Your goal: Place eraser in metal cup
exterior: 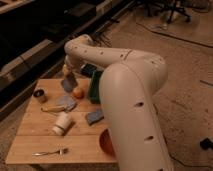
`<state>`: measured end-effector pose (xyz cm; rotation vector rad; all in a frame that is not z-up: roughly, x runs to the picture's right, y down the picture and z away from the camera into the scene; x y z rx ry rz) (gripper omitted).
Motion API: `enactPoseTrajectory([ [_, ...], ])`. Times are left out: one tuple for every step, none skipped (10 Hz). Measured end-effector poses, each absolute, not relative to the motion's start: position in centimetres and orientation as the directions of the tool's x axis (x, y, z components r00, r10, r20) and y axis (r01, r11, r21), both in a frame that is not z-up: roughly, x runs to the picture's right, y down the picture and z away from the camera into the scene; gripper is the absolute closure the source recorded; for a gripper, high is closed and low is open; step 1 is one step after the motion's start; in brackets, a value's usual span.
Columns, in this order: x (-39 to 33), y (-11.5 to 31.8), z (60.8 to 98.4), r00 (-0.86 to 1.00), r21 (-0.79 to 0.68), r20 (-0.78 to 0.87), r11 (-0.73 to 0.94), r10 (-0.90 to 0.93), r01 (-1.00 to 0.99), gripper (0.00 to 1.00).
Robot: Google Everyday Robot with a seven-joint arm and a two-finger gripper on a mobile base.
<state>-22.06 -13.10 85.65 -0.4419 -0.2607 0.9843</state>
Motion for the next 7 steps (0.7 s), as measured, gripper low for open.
enactPoseTrajectory([
  [-24.2, -14.2, 86.0, 0.54, -0.499, 0.061, 0.494, 0.84, -0.712, 1.0],
  [-26.1, -15.5, 86.4, 0.536, -0.543, 0.114, 0.505, 0.836, -0.672, 1.0],
  [-27.4, -16.3, 86.4, 0.529, -0.584, 0.164, 0.515, 0.832, -0.628, 1.0],
  [-28.2, -17.1, 86.1, 0.516, -0.623, 0.214, 0.522, 0.83, -0.582, 1.0],
  [-28.8, -17.7, 85.6, 0.499, -0.66, 0.259, 0.529, 0.827, -0.534, 1.0],
  [-29.0, -18.0, 85.0, 0.477, -0.683, 0.287, 0.526, 0.831, -0.507, 1.0],
  [-29.0, -17.9, 84.7, 0.47, -0.69, 0.295, 0.525, 0.832, -0.497, 1.0],
])
